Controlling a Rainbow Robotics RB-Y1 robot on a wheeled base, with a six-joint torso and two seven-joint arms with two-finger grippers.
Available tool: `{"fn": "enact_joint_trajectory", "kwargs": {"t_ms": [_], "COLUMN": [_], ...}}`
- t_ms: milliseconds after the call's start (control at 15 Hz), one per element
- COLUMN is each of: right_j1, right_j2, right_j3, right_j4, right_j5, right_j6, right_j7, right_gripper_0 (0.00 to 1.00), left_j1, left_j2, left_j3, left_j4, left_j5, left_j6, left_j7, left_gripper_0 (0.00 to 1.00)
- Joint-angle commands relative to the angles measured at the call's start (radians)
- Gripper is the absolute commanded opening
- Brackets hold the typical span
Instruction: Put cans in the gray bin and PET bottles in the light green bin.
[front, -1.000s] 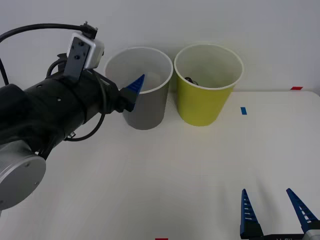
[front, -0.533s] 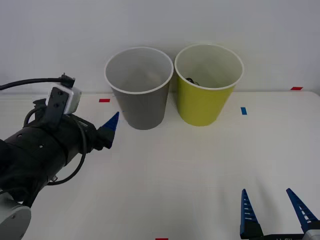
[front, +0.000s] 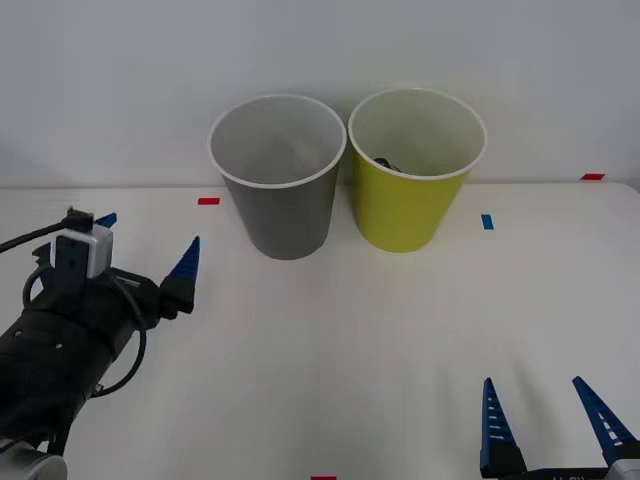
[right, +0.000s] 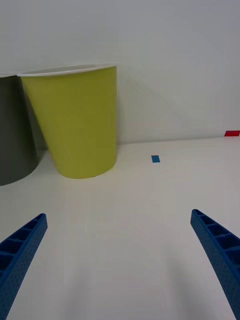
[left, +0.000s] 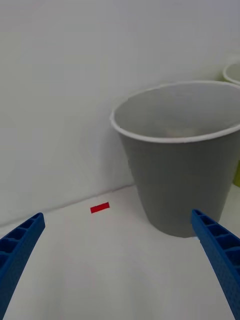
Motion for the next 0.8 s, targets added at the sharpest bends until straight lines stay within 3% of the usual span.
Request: {"fn": "enact_joint_trajectory", "kwargs": {"t_ms": [67, 133, 467, 800], "right_j1": [0.0, 0.0, 0.0, 0.0], "right_j2": [0.0, 0.0, 0.0, 0.0], "right_j3": [0.0, 0.0, 0.0, 0.0], "right_j4": [0.0, 0.0, 0.0, 0.0], "right_j5": [0.0, 0.0, 0.0, 0.0], "right_j6": [0.0, 0.0, 0.0, 0.0], "right_j7": [0.0, 0.0, 0.0, 0.0], "right_gripper_0": [1.0, 1.0, 1.0, 1.0], "left_j1": [0.112, 0.132, 0.213, 0.362], "left_j2": [0.007, 0.012, 0.036, 0.036], "left_j3": [-0.016, -0.023, -0.102, -0.114], "left_j4": [0.042, 0.054, 0.259, 0.295], "left_j5": [0.016, 0.01, -0.074, -0.151], "left_j6": [-0.106, -0.14, -0.534, -0.74], "left_j7": [0.0, 0.002, 0.008, -0.001], "left_gripper_0": [1.0, 1.0, 1.0, 1.0]}}
